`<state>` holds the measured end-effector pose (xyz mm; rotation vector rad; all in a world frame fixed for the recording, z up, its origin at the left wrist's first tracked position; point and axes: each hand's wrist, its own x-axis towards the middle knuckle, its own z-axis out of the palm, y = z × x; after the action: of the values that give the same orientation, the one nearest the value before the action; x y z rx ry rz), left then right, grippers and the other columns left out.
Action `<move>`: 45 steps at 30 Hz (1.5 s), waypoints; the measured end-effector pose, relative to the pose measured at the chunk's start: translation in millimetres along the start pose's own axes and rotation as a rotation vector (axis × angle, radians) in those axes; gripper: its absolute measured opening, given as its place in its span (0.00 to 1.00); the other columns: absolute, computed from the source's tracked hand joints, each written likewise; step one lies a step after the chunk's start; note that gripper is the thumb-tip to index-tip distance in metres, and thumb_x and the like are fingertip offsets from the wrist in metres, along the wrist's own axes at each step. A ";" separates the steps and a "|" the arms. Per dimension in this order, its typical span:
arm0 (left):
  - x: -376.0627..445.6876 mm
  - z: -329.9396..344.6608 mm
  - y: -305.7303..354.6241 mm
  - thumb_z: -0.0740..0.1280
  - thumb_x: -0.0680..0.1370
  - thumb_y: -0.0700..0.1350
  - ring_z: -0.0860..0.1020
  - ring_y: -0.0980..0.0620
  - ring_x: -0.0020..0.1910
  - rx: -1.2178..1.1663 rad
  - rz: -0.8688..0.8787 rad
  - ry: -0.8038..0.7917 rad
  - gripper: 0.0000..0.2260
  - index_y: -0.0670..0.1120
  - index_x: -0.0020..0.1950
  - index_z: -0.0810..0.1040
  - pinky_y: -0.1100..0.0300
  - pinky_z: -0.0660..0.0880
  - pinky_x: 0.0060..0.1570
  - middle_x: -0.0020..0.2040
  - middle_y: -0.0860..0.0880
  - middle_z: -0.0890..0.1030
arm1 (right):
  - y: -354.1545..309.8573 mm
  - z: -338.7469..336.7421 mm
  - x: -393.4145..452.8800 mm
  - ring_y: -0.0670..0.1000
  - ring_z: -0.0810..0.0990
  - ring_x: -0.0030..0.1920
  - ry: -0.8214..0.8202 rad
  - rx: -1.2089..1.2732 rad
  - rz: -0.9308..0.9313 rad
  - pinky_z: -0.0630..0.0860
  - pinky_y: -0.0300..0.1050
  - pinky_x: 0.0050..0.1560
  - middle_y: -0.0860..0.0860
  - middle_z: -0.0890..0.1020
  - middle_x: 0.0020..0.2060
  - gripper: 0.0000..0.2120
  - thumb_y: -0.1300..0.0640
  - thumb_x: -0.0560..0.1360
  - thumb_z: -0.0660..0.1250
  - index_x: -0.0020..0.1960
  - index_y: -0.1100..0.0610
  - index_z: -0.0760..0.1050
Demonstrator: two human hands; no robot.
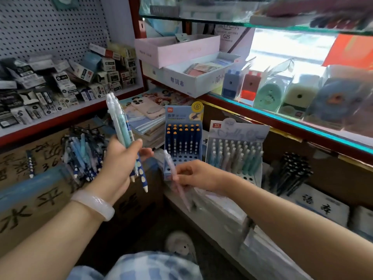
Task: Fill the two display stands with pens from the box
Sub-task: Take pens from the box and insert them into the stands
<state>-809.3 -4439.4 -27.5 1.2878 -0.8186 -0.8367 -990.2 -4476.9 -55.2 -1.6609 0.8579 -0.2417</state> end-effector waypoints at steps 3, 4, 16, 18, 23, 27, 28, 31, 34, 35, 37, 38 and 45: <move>-4.6 11.0 -3.8 0.61 0.79 0.37 0.74 0.55 0.25 0.082 -0.002 -0.040 0.05 0.43 0.50 0.66 0.63 0.75 0.24 0.35 0.47 0.69 | 13.3 -29.7 -18.9 0.51 0.82 0.47 0.344 -0.068 0.040 0.81 0.44 0.48 0.56 0.81 0.48 0.10 0.63 0.78 0.62 0.60 0.61 0.71; -6.8 16.0 -6.0 0.61 0.79 0.37 0.72 0.53 0.26 0.101 -0.003 -0.064 0.05 0.44 0.49 0.66 0.63 0.72 0.23 0.35 0.47 0.69 | 18.7 -40.2 -24.6 0.51 0.82 0.47 0.466 -0.151 0.050 0.81 0.47 0.49 0.55 0.81 0.47 0.10 0.62 0.78 0.63 0.58 0.60 0.71; -23.2 51.0 -16.4 0.61 0.79 0.39 0.70 0.52 0.29 0.227 0.023 -0.224 0.06 0.43 0.54 0.66 0.61 0.69 0.25 0.32 0.46 0.68 | 69.8 -59.4 -50.9 0.49 0.78 0.35 0.912 -0.508 0.154 0.79 0.49 0.39 0.50 0.79 0.36 0.06 0.56 0.78 0.63 0.42 0.55 0.74; -22.2 49.2 -16.8 0.62 0.79 0.38 0.70 0.52 0.29 0.241 0.030 -0.226 0.06 0.43 0.54 0.66 0.62 0.68 0.24 0.32 0.46 0.69 | 75.0 -58.3 -47.4 0.53 0.80 0.38 0.916 -0.573 0.191 0.78 0.51 0.42 0.53 0.81 0.37 0.08 0.56 0.78 0.61 0.43 0.57 0.75; -23.3 48.2 -19.2 0.61 0.79 0.38 0.69 0.52 0.29 0.221 0.011 -0.218 0.06 0.45 0.54 0.66 0.64 0.68 0.22 0.33 0.46 0.69 | 76.7 -58.6 -43.0 0.54 0.79 0.39 0.905 -0.594 0.183 0.76 0.47 0.42 0.54 0.81 0.38 0.07 0.58 0.78 0.62 0.45 0.59 0.77; -24.8 48.4 -21.7 0.62 0.79 0.38 0.70 0.53 0.29 0.212 0.010 -0.233 0.06 0.45 0.53 0.67 0.64 0.69 0.23 0.31 0.46 0.69 | 73.9 -59.3 -42.8 0.48 0.73 0.33 0.913 -0.567 0.156 0.67 0.41 0.34 0.48 0.74 0.31 0.09 0.56 0.78 0.62 0.40 0.57 0.72; -25.0 48.4 -21.8 0.62 0.79 0.39 0.70 0.53 0.29 0.211 0.012 -0.236 0.06 0.45 0.53 0.67 0.64 0.69 0.24 0.31 0.46 0.69 | 73.2 -58.9 -43.0 0.48 0.73 0.34 0.922 -0.567 0.146 0.67 0.41 0.35 0.47 0.73 0.32 0.09 0.56 0.79 0.62 0.40 0.55 0.71; -25.7 48.4 -22.3 0.62 0.79 0.38 0.70 0.54 0.29 0.194 0.007 -0.240 0.06 0.47 0.51 0.68 0.63 0.69 0.24 0.32 0.47 0.69 | 76.3 -57.1 -40.8 0.53 0.77 0.37 0.905 -0.597 0.152 0.74 0.46 0.39 0.53 0.79 0.37 0.09 0.57 0.80 0.60 0.41 0.56 0.71; -25.8 47.2 -22.4 0.62 0.78 0.37 0.69 0.54 0.28 0.165 -0.013 -0.233 0.06 0.47 0.51 0.68 0.65 0.68 0.22 0.32 0.47 0.69 | 83.6 -55.1 -37.5 0.57 0.80 0.42 0.874 -0.586 0.214 0.77 0.50 0.43 0.58 0.82 0.41 0.11 0.57 0.80 0.59 0.44 0.61 0.75; -25.6 46.3 -22.2 0.62 0.78 0.37 0.69 0.54 0.28 0.161 -0.014 -0.234 0.07 0.48 0.49 0.68 0.64 0.68 0.22 0.32 0.47 0.69 | 85.6 -54.4 -36.4 0.58 0.80 0.43 0.864 -0.589 0.230 0.77 0.52 0.44 0.59 0.82 0.42 0.12 0.57 0.80 0.59 0.45 0.62 0.76; -25.1 44.1 -21.6 0.61 0.78 0.37 0.69 0.54 0.28 0.159 -0.013 -0.234 0.07 0.49 0.47 0.68 0.64 0.68 0.22 0.33 0.47 0.69 | 87.2 -53.3 -34.3 0.58 0.80 0.42 0.853 -0.610 0.243 0.78 0.53 0.45 0.58 0.82 0.41 0.13 0.56 0.80 0.58 0.46 0.62 0.77; -24.9 42.9 -21.2 0.61 0.78 0.37 0.69 0.53 0.28 0.158 -0.012 -0.231 0.08 0.49 0.46 0.68 0.63 0.68 0.23 0.33 0.47 0.69 | 87.3 -53.4 -33.3 0.58 0.81 0.42 0.859 -0.615 0.241 0.78 0.53 0.45 0.58 0.82 0.41 0.13 0.56 0.80 0.59 0.46 0.62 0.78; -23.7 39.1 -21.1 0.62 0.78 0.36 0.68 0.53 0.28 0.157 -0.010 -0.210 0.08 0.49 0.46 0.67 0.64 0.68 0.22 0.33 0.47 0.68 | 82.1 -48.4 -25.3 0.59 0.81 0.45 0.931 -0.719 0.267 0.69 0.45 0.37 0.58 0.82 0.44 0.13 0.56 0.82 0.55 0.51 0.62 0.75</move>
<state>-856.3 -4438.6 -45.6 1.3567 -1.0632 -0.9414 -1069.3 -4500.5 -109.2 -2.0578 2.0311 -0.5903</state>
